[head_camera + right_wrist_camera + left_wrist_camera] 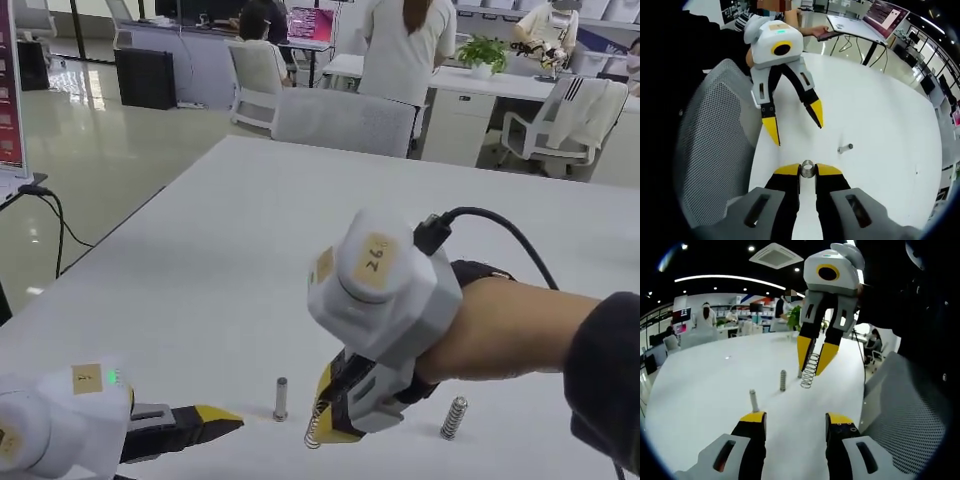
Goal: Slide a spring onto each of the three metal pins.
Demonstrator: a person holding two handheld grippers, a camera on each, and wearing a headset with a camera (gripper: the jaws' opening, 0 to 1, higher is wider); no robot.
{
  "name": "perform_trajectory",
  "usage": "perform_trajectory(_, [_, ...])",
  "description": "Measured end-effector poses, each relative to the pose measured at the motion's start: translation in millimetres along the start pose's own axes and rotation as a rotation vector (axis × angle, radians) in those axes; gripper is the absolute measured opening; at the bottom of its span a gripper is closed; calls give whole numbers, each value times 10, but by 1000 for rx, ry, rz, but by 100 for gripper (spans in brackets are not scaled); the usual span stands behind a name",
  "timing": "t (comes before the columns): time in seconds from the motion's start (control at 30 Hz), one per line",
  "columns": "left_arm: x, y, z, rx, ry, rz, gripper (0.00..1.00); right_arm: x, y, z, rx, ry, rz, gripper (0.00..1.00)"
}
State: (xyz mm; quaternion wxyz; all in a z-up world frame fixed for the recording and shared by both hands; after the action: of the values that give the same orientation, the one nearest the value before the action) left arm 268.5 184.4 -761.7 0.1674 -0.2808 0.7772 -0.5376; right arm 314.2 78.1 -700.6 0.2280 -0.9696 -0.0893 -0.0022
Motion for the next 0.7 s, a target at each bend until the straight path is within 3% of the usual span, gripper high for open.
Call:
perform_trajectory(0.27, [-9, 25, -68, 2, -19, -16, 48, 237, -13, -30, -7, 36, 10, 8])
perform_trajectory(0.7, [8, 43, -81, -3, -22, -27, 52, 517, -157, 62, 1, 62, 3, 8])
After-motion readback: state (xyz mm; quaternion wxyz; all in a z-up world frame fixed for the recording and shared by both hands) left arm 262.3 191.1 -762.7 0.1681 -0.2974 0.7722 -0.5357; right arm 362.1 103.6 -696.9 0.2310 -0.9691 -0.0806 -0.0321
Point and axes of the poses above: the centre of the closed fingertips' face, and the gripper's own axes: z roughly forward along the fingers, x roughly to its right, y roughly out of its underside, the point moved 6 cm from there along -z, roughly backward along the fingers, and after that the axes turned 3 degrees about z, right-handed, at the moved point
